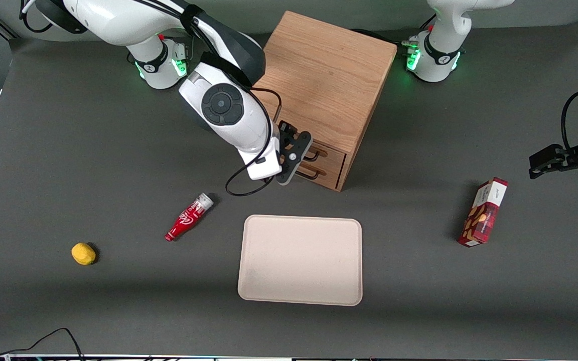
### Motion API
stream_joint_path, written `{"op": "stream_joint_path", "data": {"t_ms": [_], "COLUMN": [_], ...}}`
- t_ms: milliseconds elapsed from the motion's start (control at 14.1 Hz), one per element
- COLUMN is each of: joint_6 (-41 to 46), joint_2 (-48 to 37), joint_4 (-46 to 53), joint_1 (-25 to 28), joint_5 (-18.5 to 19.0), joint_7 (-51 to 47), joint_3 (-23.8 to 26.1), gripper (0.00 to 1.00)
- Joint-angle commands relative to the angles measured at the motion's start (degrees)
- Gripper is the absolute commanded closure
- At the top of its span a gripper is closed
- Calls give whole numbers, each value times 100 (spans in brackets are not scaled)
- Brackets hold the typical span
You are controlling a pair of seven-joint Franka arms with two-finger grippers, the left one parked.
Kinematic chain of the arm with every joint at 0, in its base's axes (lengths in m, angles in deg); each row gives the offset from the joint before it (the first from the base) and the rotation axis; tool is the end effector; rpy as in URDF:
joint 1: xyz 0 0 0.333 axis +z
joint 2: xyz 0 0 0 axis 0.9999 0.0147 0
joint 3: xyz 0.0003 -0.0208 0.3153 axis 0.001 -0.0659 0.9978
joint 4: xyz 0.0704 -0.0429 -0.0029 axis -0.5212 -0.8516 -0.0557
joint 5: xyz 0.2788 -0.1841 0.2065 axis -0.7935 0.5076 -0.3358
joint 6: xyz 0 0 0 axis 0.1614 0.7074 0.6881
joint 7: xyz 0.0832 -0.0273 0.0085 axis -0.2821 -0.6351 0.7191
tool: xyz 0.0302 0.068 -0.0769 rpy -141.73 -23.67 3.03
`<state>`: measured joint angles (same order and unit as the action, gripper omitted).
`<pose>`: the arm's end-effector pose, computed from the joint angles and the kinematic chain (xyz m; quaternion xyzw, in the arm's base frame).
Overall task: Open upper drawer
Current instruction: 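Pull the handle with the right gripper, sliding the upper drawer out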
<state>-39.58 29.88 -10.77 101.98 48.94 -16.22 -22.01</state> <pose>0.5365 0.4605 0.4243 -0.8758 -0.4670 0.0131 0.1210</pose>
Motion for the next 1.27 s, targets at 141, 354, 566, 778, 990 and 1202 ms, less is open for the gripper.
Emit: {"op": "stream_joint_path", "data": {"t_ms": [141, 354, 566, 778, 990, 1202], "joint_6": [-315, -333, -307, -263, -263, -324], "joint_2": [448, 545, 537, 537, 537, 598], "joint_4": [88, 158, 360, 606, 791, 958], "joint_1": [10, -8, -69, -122, -210, -210], "joint_5": [496, 628, 637, 786, 804, 813], "joint_7": [90, 134, 389, 406, 757, 1055], "joint_3": [22, -22, -83, -224, -426, -751], "gripper": [0, 0, 0, 0, 0, 0]}}
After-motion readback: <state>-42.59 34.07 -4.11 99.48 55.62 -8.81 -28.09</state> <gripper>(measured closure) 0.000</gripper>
